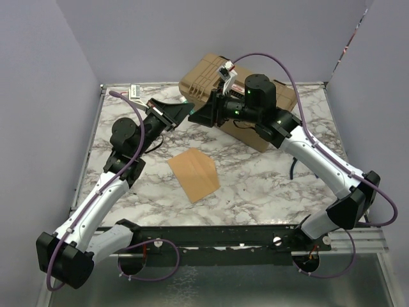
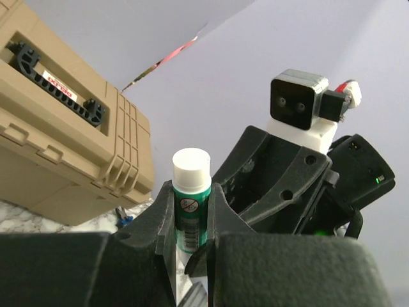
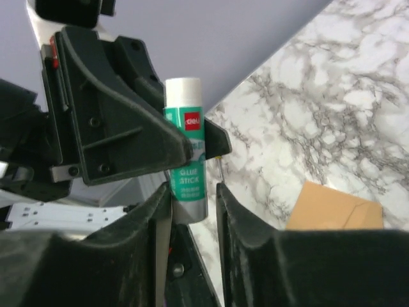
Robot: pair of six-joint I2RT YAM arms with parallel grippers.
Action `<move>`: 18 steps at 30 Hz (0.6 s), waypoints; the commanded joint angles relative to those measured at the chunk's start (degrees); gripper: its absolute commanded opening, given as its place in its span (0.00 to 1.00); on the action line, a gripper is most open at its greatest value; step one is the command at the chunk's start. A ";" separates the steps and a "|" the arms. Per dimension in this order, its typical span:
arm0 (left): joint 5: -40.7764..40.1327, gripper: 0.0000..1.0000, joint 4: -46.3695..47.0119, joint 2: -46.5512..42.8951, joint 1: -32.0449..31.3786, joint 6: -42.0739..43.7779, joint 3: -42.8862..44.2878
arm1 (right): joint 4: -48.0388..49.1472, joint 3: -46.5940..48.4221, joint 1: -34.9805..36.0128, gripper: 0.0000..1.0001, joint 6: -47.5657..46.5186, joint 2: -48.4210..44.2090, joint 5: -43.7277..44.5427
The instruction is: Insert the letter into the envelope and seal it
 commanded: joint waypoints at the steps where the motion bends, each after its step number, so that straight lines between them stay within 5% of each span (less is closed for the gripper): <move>1: -1.03 0.00 1.43 -0.34 0.23 -0.85 0.73 | 1.10 0.85 0.26 0.19 3.21 0.43 -3.05; 3: -0.84 0.00 1.78 -0.44 0.21 -1.01 0.77 | 3.11 0.42 0.14 0.01 5.69 0.28 -5.85; 7: 1.41 0.00 5.09 -0.64 0.22 0.07 0.93 | 12.84 -3.39 -2.34 0.00 14.22 -1.60 -15.58; 12: 7.65 0.00 11.58 -1.11 0.21 5.79 1.32 | 39.75 -12.02 -8.46 0.00 36.68 -3.37 -28.53; 18: 14.17 0.00 24.25 -2.13 0.21 15.03 0.75 | 70.41 -15.16 -10.31 0.00 66.05 -0.70 -28.91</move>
